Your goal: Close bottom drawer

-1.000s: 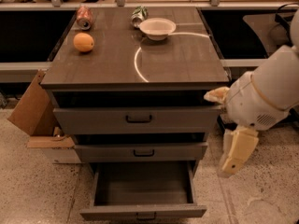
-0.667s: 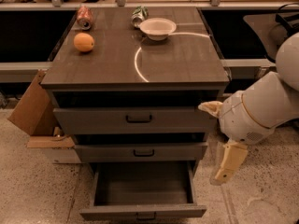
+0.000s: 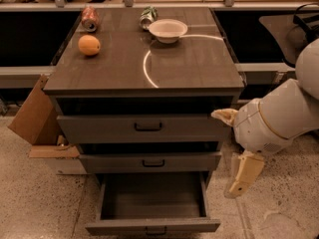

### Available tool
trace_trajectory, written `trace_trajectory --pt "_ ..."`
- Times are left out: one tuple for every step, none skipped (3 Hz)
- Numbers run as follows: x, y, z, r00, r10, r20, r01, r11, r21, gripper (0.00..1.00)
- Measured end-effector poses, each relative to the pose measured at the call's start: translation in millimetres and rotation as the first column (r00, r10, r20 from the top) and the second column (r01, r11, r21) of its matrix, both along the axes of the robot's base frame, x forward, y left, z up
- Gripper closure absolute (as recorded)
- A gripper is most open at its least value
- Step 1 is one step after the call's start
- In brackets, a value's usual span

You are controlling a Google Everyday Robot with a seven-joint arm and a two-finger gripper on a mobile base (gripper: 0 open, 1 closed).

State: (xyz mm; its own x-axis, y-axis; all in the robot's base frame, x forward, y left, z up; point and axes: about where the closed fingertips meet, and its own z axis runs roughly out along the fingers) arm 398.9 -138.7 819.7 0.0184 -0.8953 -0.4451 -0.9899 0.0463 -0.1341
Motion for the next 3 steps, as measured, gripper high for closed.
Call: trace_trajectory --pt "3.5 6.5 -32.0 0.9989 0.045 0.015 -0.045 0.999 0.027 0.0" --pt "9.5 17.1 -79.9 0.995 0.099 0.013 -0.1 0.994 0.045 0.0" --pt "10.9 29.2 -127.7 0.989 0.147 -0.017 -0.146 0.988 0.045 0.0"
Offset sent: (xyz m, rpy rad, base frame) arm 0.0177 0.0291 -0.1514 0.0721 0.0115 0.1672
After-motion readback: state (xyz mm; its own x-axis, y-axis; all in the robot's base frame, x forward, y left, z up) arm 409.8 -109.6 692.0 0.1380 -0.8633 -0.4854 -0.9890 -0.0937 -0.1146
